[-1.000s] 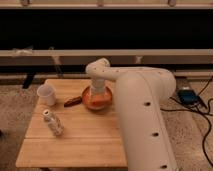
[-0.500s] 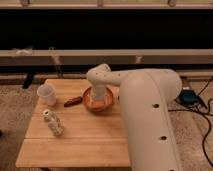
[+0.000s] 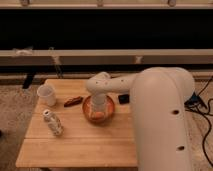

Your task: Push the ceramic bowl across the table

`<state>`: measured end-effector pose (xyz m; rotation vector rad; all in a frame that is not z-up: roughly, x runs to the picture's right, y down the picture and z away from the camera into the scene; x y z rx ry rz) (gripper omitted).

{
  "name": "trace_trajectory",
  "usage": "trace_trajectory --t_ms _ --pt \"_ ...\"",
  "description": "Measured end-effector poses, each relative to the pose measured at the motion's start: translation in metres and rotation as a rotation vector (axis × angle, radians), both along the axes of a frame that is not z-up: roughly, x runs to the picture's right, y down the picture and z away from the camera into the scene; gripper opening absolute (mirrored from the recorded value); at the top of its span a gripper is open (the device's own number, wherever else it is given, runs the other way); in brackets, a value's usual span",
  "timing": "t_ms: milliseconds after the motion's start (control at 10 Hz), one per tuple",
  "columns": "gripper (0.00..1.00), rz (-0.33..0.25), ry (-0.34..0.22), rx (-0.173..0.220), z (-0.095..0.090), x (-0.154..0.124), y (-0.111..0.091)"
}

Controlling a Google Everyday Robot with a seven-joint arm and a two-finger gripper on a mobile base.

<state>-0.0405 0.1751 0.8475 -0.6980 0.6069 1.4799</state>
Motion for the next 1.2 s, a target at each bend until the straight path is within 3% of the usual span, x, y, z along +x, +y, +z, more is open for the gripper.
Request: trace_trajectory --t_ms 400,800,1000,1200 --pt "0.65 0.04 0.005 -0.07 -0.038 0.006 0.047" --pt "0.65 0.063 -0.026 -0.121 -0.079 0.005 0.079" --pt "0.65 0.059 -0.046 -0.109 -0.096 0.004 0.08" --pt "0.65 0.036 -0.064 -0.022 -0.118 0.003 0.06"
